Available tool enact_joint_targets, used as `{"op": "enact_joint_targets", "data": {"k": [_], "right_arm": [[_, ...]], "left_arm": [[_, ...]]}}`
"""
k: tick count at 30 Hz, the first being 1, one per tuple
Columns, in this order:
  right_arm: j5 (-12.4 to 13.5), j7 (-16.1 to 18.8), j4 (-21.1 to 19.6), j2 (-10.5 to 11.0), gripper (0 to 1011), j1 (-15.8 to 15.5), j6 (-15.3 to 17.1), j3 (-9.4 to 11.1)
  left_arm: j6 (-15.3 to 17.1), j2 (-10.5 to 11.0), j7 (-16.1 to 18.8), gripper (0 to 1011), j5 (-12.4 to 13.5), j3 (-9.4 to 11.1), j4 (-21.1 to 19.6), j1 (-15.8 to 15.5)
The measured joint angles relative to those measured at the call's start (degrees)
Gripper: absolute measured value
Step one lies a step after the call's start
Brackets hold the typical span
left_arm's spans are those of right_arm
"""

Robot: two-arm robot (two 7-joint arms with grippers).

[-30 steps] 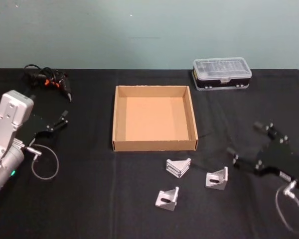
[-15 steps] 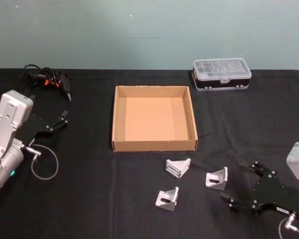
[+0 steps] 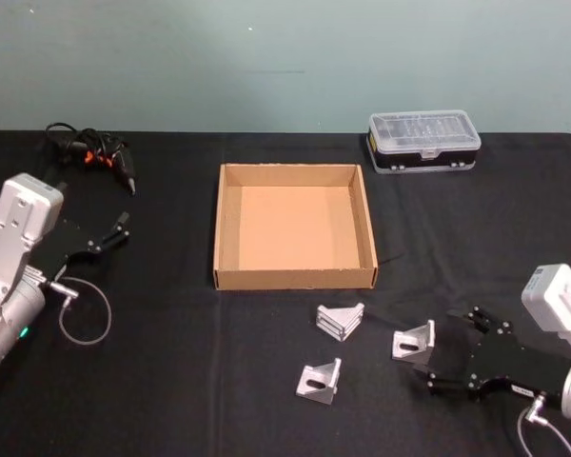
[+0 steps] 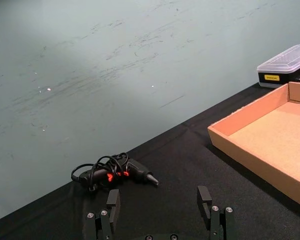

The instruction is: Use one hand to pick up the angle iron from the table and place it into the box.

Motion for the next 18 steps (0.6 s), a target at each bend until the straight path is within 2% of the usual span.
{"op": "enact_joint_targets", "data": {"k": [9,18], "right_arm": [[-1.7,1.5,3.7,-3.3,1003,2.5,-0.1,-0.8],[-3.2,2.7,6.6,-5.8,1003,4.3,-1.1,-0.9]], "left_arm": [[0.0,0.0,0.0,1011,0.0,0.0,0.0,0.0],[0.0,0.0,0.0,1011,0.0,0.0,0.0,0.0]]}}
